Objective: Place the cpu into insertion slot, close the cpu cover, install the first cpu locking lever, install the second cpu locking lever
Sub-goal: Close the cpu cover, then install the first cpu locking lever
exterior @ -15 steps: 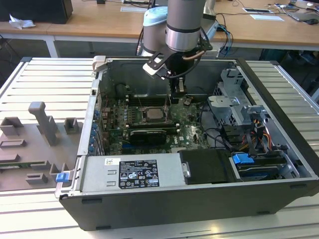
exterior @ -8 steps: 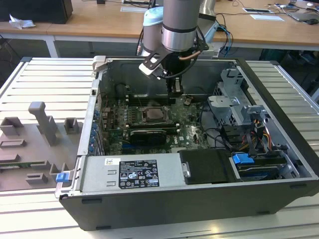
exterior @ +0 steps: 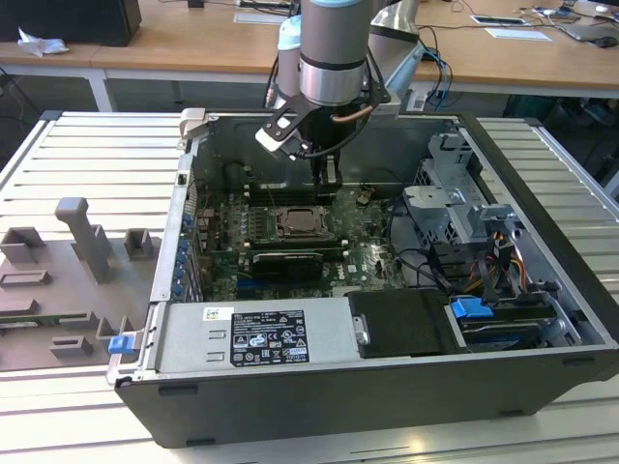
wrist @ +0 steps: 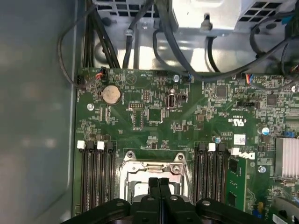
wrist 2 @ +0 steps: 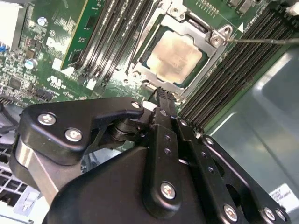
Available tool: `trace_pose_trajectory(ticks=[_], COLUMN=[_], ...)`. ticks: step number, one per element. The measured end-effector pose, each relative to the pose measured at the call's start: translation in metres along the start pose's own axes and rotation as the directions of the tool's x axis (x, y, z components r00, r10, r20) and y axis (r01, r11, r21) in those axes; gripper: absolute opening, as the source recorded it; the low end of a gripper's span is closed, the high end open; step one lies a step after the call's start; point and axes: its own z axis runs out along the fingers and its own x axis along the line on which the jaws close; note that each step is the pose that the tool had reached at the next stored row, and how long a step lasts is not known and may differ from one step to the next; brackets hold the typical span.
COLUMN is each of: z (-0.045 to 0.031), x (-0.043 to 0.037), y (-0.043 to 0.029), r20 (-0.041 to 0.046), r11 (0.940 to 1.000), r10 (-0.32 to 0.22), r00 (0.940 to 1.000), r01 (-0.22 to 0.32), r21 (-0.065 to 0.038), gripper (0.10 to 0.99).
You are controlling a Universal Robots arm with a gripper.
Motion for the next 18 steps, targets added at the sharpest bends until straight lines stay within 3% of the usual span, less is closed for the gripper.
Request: trace_pose_trajectory(ticks=[7, 18], z=[0.0104, 0.0119], x=[0.0006, 0.0008], y=[-0.0211, -0.026], r20=[0.0, -0.0001], r11=[1.0, 1.0], r10=[0.0, -0.002], r00=[1.0, 1.0], r01=[0.0, 0.002], r21=[0.0, 0.0], gripper=[0.106, 0.106])
